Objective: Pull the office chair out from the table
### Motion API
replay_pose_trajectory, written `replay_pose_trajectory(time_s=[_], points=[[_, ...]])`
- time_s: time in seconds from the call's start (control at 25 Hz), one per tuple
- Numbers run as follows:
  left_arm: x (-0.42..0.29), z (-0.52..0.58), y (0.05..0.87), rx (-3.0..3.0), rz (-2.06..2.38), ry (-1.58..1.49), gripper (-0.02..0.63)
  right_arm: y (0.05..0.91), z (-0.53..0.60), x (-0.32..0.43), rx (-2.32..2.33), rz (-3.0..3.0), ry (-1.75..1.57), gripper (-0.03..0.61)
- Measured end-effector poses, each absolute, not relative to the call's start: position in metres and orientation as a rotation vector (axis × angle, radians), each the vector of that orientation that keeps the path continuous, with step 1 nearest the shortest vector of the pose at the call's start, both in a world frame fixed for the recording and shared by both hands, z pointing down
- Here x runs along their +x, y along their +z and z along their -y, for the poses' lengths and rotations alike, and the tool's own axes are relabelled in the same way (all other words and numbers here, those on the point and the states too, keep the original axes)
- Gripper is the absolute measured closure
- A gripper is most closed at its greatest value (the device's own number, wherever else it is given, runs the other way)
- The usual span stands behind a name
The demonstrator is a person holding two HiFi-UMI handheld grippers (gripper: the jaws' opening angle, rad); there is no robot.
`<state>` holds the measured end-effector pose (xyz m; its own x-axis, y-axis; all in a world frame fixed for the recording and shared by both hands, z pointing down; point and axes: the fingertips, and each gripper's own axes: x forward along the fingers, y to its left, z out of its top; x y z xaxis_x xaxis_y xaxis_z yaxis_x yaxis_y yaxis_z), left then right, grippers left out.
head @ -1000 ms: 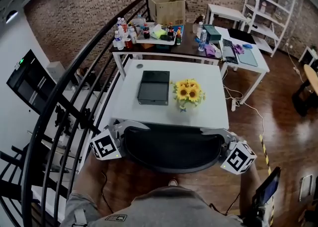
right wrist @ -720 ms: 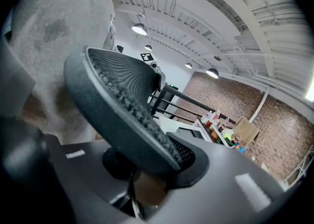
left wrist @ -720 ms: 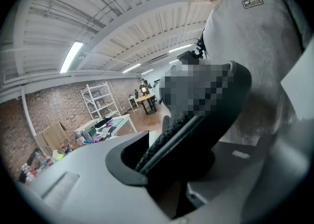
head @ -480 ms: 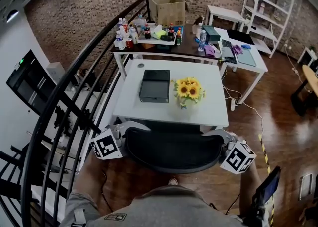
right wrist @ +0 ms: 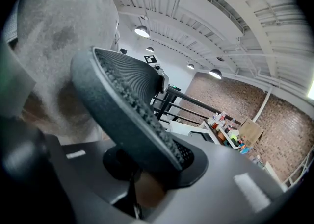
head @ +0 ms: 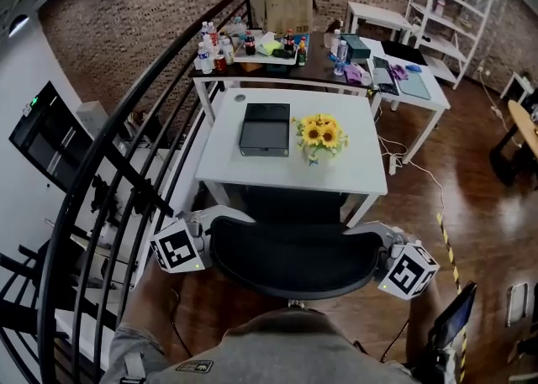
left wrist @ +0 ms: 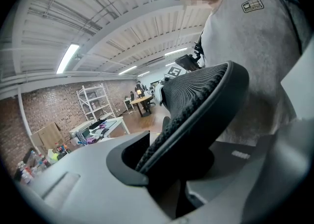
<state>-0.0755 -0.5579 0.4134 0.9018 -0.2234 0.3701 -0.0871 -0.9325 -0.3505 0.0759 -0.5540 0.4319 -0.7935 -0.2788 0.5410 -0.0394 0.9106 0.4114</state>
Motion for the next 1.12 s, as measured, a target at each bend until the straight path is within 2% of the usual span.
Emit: replay_pose_trajectory(time_s=[1.12], points=[[-0.104, 0.399, 0.41, -2.748, -0.127, -0.551, 0.499, 0.431, 0.384, 0.047, 0.302, 2.427, -0.443, 0.468]])
